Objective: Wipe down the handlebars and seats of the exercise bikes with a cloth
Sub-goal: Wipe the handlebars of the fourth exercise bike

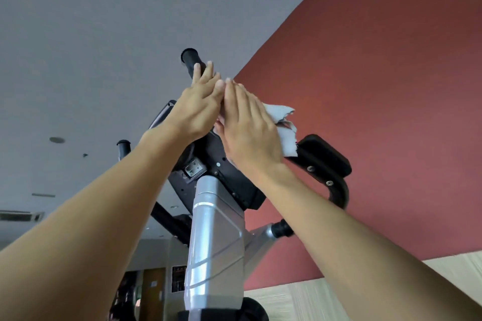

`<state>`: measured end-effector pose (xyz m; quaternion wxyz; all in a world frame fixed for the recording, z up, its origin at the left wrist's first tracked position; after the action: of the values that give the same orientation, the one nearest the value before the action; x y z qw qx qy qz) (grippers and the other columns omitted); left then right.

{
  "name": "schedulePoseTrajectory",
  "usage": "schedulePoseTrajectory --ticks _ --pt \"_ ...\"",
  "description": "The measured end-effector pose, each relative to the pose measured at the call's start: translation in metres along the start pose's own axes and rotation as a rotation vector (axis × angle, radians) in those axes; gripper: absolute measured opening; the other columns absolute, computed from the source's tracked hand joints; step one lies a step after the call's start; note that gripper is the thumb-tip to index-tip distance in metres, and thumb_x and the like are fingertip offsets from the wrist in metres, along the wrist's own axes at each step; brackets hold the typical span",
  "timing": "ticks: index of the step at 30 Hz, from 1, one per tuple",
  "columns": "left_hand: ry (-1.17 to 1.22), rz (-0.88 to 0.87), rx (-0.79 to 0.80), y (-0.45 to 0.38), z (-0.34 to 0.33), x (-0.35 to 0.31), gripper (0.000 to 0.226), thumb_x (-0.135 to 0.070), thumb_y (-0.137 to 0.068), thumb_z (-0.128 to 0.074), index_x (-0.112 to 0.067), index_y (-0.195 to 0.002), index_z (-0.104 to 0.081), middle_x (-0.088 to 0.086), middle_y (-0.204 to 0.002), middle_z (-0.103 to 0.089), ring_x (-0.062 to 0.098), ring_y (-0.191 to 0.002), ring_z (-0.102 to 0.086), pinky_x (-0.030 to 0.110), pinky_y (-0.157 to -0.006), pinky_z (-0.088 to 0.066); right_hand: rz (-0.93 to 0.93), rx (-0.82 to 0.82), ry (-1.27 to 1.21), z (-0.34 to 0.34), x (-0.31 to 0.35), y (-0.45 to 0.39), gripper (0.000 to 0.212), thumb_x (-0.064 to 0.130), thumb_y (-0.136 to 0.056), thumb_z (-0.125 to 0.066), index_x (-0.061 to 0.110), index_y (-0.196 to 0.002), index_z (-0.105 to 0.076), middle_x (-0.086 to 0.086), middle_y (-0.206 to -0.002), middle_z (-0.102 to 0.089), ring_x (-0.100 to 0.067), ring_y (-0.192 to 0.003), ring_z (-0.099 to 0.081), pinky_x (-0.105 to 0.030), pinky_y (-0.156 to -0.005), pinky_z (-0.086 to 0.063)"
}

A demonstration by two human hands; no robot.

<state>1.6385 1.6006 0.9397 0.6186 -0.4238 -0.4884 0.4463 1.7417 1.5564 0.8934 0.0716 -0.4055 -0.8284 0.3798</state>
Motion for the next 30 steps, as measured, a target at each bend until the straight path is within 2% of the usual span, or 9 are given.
schedulePoseTrajectory --ticks 2,5,10,13,16,20,23,27,30 --pt "0.036 0.011 -0.036 0.005 -0.003 -0.003 0.049 -0.036 -0.113 -0.028 -0.014 -0.156 -0.041 -0.002 -0.17 -0.015 0.013 -0.157 0.01 0.035 -0.128 0.0 -0.028 -0.049 -0.027 -0.002 -0.002 0.0 0.059 0.033 -0.105 -0.053 -0.004 -0.15 -0.042 -0.017 -0.149 -0.053 -0.027 -0.135 -0.055 -0.036 -0.114 -0.043" --pt "-0.093 -0.003 -0.081 0.011 -0.011 -0.007 0.055 -0.042 -0.113 -0.023 -0.007 -0.142 -0.053 0.002 -0.169 -0.022 0.016 -0.158 0.007 0.033 -0.124 -0.003 -0.065 -0.036 -0.046 0.004 -0.033 0.035 0.065 0.035 -0.104 -0.057 -0.005 -0.152 -0.038 -0.019 -0.147 -0.054 -0.028 -0.134 -0.056 -0.036 -0.11 -0.047" --pt "-0.367 -0.123 -0.067 0.011 -0.041 -0.012 0.058 -0.042 -0.112 -0.018 -0.012 -0.145 -0.057 0.007 -0.168 -0.027 0.018 -0.158 0.012 0.038 -0.125 0.014 -0.035 0.032 0.015 0.016 -0.087 0.11 0.066 0.021 -0.103 -0.062 -0.005 -0.154 -0.029 -0.019 -0.159 -0.04 -0.03 -0.148 -0.04 -0.037 -0.119 -0.038" --pt "-0.411 -0.105 -0.098 0.009 -0.047 -0.012 0.057 -0.041 -0.112 -0.018 -0.014 -0.148 -0.053 0.006 -0.168 -0.026 0.017 -0.158 0.01 0.04 -0.126 0.016 -0.169 0.048 0.013 0.019 -0.102 0.132 0.07 0.024 -0.104 -0.062 -0.006 -0.156 -0.026 -0.02 -0.162 -0.033 -0.03 -0.151 -0.034 -0.04 -0.12 -0.037" --pt "-0.504 -0.143 -0.053 0.012 -0.053 -0.014 0.058 -0.042 -0.112 -0.017 -0.014 -0.152 -0.048 0.005 -0.168 -0.026 0.016 -0.159 0.006 0.045 -0.124 0.019 -0.272 0.071 0.001 0.023 -0.101 0.13 0.077 0.027 -0.1 -0.065 -0.007 -0.156 -0.023 -0.023 -0.161 -0.033 -0.032 -0.15 -0.034 -0.041 -0.123 -0.032" --pt "-0.599 -0.161 -0.087 0.016 -0.069 -0.016 0.069 -0.048 -0.105 -0.008 -0.018 -0.149 -0.053 0.004 -0.162 -0.037 0.017 -0.159 -0.003 0.05 -0.122 0.022 -0.177 0.13 -0.163 0.022 -0.087 0.088 0.076 0.034 -0.101 -0.054 -0.006 -0.156 -0.021 -0.023 -0.161 -0.033 -0.032 -0.151 -0.033 -0.041 -0.125 -0.026" --pt "-0.665 -0.165 -0.149 0.016 -0.079 -0.021 0.072 -0.047 -0.104 -0.006 -0.016 -0.147 -0.054 0.006 -0.158 -0.045 0.021 -0.158 -0.011 0.048 -0.124 0.018 -0.122 0.178 -0.234 0.017 -0.098 0.086 0.079 0.042 -0.102 -0.053 -0.003 -0.158 -0.019 -0.018 -0.163 -0.032 -0.029 -0.153 -0.027 -0.042 -0.127 -0.019" --pt "-0.757 -0.293 -0.066 0.02 -0.102 -0.027 0.072 -0.048 -0.104 -0.005 -0.02 -0.14 -0.061 -0.001 -0.145 -0.056 0.02 -0.153 -0.025 0.048 -0.127 0.01 -0.227 0.197 -0.256 0.021 -0.128 0.122 0.084 0.055 -0.103 -0.048 0.004 -0.161 -0.016 -0.01 -0.166 -0.027 -0.028 -0.156 -0.017 -0.045 -0.128 -0.011" --pt "-0.754 -0.301 -0.07 0.018 -0.104 -0.024 0.076 -0.05 -0.101 -0.002 -0.022 -0.135 -0.064 -0.003 -0.139 -0.059 0.019 -0.15 -0.029 0.046 -0.127 0.005 -0.279 0.251 -0.31 0.023 -0.135 0.126 0.081 0.059 -0.101 -0.044 0.016 -0.163 -0.016 0.001 -0.168 -0.025 -0.03 -0.158 -0.01 -0.052 -0.128 -0.009"
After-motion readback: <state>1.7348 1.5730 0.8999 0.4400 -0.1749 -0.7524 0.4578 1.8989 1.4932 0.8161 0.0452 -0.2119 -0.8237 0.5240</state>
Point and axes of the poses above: each hand's wrist, its own y-axis away from the middle knuckle, its own z-axis out of the back of the hand, x = y × z, the point moved 4 cm from there along -y, towards the middle knuckle
